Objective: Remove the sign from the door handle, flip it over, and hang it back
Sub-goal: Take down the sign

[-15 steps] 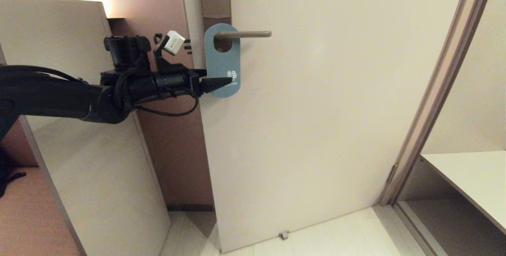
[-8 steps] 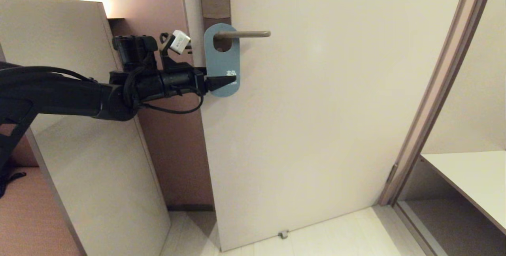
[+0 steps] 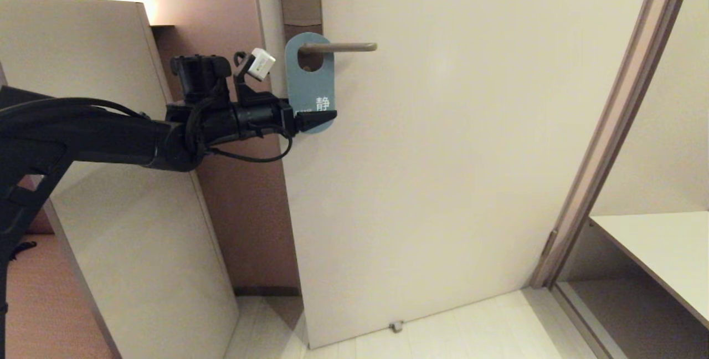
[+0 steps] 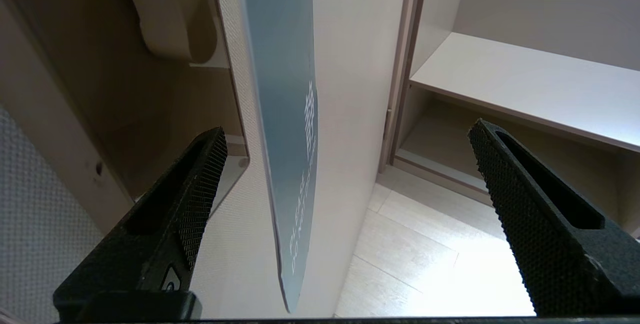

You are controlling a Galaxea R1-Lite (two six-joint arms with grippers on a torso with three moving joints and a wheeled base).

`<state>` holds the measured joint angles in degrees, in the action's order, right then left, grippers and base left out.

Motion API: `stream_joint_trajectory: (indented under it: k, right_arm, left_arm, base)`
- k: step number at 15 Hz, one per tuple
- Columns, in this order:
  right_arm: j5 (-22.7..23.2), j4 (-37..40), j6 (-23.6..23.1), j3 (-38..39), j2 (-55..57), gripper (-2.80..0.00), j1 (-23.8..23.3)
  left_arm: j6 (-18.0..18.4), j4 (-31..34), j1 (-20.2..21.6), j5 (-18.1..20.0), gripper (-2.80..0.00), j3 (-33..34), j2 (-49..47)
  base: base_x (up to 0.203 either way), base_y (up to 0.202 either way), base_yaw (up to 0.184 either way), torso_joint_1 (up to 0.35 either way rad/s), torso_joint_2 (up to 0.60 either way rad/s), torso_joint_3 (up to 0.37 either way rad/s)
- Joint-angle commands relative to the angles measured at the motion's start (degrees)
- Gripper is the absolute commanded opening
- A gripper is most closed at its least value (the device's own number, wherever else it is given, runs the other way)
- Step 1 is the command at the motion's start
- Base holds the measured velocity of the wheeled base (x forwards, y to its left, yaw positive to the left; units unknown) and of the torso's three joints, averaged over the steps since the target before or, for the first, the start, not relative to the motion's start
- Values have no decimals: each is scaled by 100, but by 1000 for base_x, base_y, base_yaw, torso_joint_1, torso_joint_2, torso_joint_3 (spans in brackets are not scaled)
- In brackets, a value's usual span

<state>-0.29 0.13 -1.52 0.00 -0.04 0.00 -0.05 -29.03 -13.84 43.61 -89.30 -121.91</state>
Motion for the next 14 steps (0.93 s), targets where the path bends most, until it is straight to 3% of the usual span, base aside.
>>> stream_joint_trajectory:
  k: [1, 9, 10, 14]
  right_arm:
    - [3, 4, -6, 0, 4, -280, 0]
    - [3, -4, -6, 0, 4, -280, 0]
    - [3, 4, -6, 0, 4, -280, 0]
    - [3, 4, -6, 0, 4, -280, 0]
  left_arm:
    - [-4, -21, 2, 25, 0, -27, -9]
    - [5, -15, -31, 25, 0, -97, -53]
    - [5, -15, -31, 25, -280, -97, -61]
    - [5, -15, -40, 16, -280, -109, -61]
  base:
    - [0, 0, 0, 0, 0, 0]
    - [0, 0, 0, 0, 0, 0]
    - [0, 0, 0, 0, 0, 0]
    - [0, 0, 0, 0, 0, 0]
